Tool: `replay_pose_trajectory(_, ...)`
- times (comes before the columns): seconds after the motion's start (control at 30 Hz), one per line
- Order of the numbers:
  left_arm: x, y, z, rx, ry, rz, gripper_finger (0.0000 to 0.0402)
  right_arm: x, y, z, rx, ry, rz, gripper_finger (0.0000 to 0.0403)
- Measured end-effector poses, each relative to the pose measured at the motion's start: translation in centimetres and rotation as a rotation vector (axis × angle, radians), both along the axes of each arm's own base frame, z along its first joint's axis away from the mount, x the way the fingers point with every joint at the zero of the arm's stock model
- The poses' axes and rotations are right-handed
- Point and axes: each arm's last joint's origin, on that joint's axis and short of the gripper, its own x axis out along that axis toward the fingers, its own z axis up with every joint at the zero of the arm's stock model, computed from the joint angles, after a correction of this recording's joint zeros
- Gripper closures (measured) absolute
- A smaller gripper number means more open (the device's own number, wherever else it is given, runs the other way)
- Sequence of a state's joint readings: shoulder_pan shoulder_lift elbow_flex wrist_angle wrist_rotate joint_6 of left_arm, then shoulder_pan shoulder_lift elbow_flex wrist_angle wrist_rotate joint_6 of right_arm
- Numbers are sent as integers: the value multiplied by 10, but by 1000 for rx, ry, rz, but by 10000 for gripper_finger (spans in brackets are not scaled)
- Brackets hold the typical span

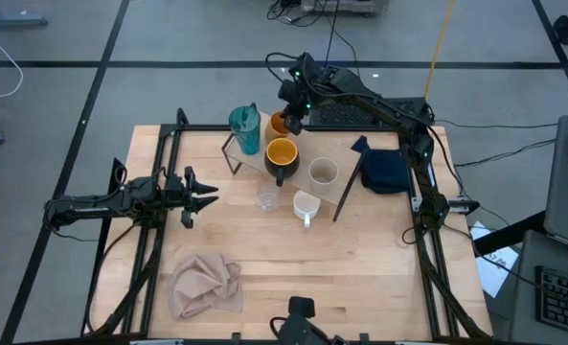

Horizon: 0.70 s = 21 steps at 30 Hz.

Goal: Stack small to large cups/mugs on shelf
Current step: Put the yellow cup on the shelf

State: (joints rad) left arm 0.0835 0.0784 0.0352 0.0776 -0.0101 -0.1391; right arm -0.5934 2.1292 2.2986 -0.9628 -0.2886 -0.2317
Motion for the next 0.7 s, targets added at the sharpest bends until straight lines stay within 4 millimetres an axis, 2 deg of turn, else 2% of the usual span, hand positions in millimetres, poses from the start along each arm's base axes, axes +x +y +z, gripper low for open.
replay_pose_trajectory(0.7, 0, 0, -3, -1, 26, 0, 277, 0, 0, 0, -1, -5, -2, 380)
